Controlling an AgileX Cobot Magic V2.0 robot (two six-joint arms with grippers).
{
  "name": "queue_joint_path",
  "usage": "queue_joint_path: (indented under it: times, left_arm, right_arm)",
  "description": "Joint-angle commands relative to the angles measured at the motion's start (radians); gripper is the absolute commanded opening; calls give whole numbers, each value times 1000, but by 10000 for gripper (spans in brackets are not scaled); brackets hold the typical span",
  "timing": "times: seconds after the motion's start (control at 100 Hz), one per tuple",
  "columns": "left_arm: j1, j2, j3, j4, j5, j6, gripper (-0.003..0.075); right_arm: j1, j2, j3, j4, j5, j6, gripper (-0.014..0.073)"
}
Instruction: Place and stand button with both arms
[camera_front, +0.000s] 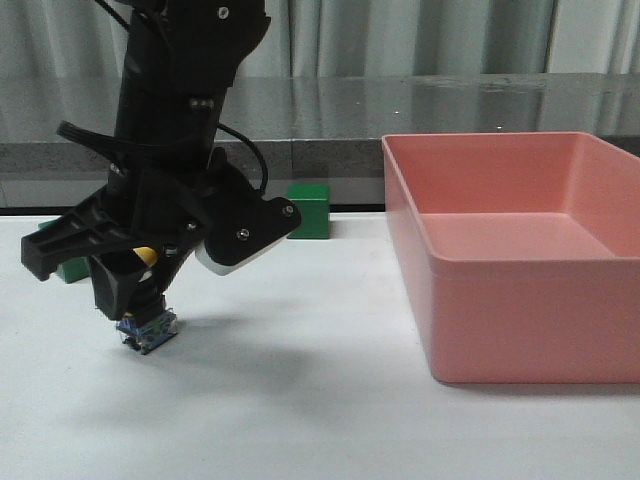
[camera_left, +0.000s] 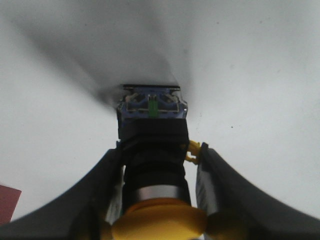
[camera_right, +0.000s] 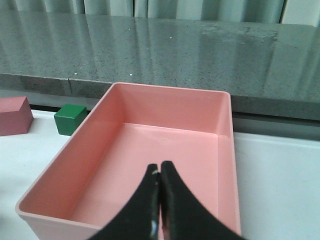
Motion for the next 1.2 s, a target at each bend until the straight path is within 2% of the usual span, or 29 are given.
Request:
queue_joint_path:
  times: [0.0,0.18,0.28,0.63,0.98,1.08,1.19]
  left_arm:
    - [-3,-31,-17,-7,11,-9,193]
    - [-3,-35,-17,-9,-3,-14,524]
    - [-3,-41,-17,-8,-5,-14,604]
    - [-3,-119,-17,-63,-1,-14,608]
    - [-1,-300,-17,-77,87,-19,606]
    - [-1,-366,-17,-73,96,-146,568]
    - [3,-429,-17,-63,92,-311,448]
  right_arm:
    - [-4,4,-26,11,-64,-2,-58]
    - [-4,4,-26,11,-64,-2,-58]
    - [-4,4,-26,11,-64,-2,-58]
    - [-4,4,-26,11,-64,-2,-58]
    - [-4,4,-26,11,-64,-2,-58]
    - [-4,4,-26,11,-64,-2,-58]
    - [-4,4,-26,11,-64,-2,-58]
